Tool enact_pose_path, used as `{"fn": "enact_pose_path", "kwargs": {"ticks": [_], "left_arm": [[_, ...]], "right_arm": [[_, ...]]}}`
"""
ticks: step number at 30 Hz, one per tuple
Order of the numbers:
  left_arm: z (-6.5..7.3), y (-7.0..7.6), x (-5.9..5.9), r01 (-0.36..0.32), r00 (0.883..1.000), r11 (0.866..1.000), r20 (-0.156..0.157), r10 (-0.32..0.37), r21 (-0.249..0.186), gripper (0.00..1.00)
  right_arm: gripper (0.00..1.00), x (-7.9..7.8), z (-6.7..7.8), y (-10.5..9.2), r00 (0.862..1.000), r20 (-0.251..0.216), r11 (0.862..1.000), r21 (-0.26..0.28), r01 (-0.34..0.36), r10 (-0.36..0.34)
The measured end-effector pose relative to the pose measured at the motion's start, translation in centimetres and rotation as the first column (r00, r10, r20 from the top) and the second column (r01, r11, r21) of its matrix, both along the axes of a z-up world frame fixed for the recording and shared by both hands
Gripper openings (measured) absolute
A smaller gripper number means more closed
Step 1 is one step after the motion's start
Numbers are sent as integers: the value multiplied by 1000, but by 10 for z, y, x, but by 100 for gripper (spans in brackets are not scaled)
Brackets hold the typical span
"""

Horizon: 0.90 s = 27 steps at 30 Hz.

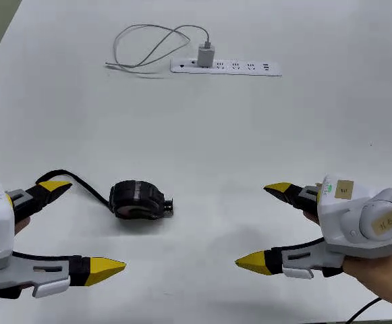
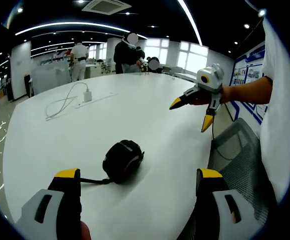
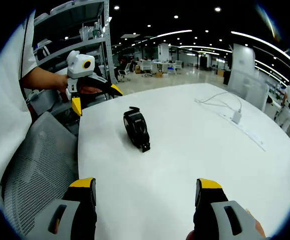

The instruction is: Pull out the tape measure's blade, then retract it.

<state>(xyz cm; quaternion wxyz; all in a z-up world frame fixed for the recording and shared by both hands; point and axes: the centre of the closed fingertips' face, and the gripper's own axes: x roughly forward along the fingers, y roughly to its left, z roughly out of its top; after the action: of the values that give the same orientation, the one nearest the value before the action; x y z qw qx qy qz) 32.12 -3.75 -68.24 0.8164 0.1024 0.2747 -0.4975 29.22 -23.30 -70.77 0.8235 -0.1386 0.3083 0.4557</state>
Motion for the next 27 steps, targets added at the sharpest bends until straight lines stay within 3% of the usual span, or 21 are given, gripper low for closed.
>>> {"fn": "enact_pose_path", "kwargs": {"ticks": [5, 17, 27], "left_arm": [[-5, -3, 5, 31, 999, 999, 10, -31, 26, 95], [-11, -10, 19, 69, 998, 997, -1, -69, 35, 94], [-27, -15, 28, 146, 989, 985, 3, -147, 96, 93]], "right_arm": [[80, 4, -3, 6, 999, -1, 999, -10, -35, 35], [79, 22, -9, 18, 995, 10, 995, -16, -96, 96], [79, 30, -19, 28, 988, -7, 988, -31, -153, 152]]}}
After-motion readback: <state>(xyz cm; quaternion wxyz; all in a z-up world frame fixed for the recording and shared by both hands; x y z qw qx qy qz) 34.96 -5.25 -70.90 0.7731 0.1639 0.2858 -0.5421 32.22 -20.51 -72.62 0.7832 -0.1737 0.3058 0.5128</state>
